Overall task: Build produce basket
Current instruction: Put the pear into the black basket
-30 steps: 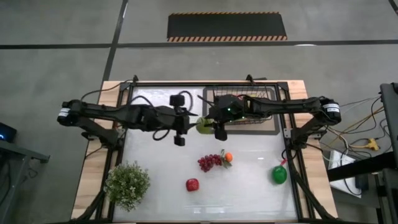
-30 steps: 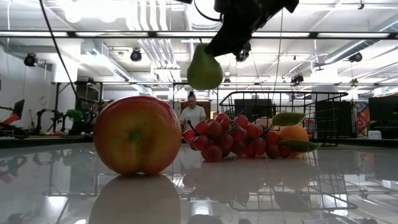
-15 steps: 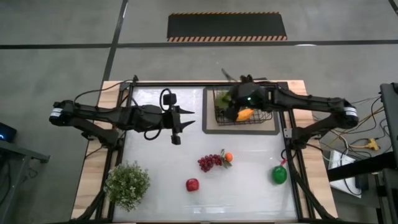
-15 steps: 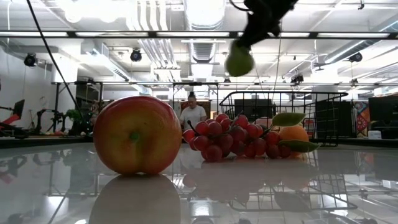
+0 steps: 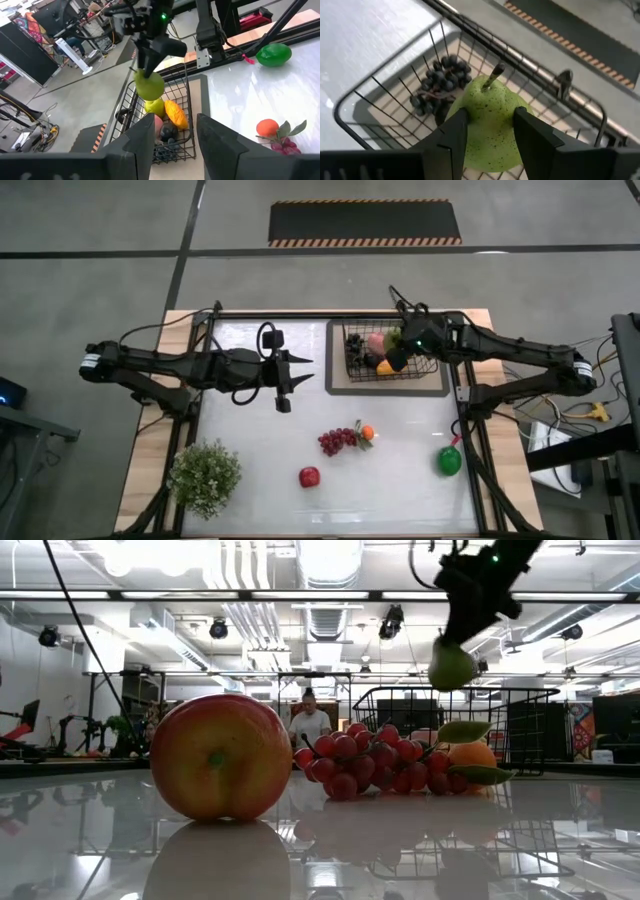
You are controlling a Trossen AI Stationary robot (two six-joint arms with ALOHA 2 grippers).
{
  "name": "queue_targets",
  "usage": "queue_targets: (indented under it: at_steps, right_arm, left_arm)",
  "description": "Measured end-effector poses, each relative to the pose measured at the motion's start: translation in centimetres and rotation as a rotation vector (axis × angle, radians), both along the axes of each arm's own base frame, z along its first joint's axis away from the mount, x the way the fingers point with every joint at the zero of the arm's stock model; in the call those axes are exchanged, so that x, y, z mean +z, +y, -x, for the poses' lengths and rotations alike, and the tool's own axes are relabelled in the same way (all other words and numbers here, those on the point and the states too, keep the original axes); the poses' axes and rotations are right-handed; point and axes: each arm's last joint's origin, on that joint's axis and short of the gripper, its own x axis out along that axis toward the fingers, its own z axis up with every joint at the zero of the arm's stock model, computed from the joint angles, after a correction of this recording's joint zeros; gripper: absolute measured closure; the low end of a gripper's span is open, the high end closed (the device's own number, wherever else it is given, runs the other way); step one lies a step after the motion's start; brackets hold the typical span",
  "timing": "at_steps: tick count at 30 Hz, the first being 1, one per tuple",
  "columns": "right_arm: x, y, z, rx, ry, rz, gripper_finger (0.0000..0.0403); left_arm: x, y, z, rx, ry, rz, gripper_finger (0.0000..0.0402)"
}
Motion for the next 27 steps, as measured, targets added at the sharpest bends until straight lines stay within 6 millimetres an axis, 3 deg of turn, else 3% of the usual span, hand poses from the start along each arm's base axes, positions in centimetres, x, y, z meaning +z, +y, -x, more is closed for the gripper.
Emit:
queue_targets:
  at_steps: [12, 27]
  right_arm:
    - [-3.3, 0.6, 2.1, -0.112, 0.049, -0.095, 0.0267]
    - [-6.0, 0.7, 2.8, -0.185, 0.101, -0.125, 0.0265]
  left_arm:
    - [0.0, 0.0, 0.0, 0.000, 0.001, 0.000, 0.0273]
    - [0.0, 0.0, 0.0, 0.000, 0.001, 0.000, 0.0273]
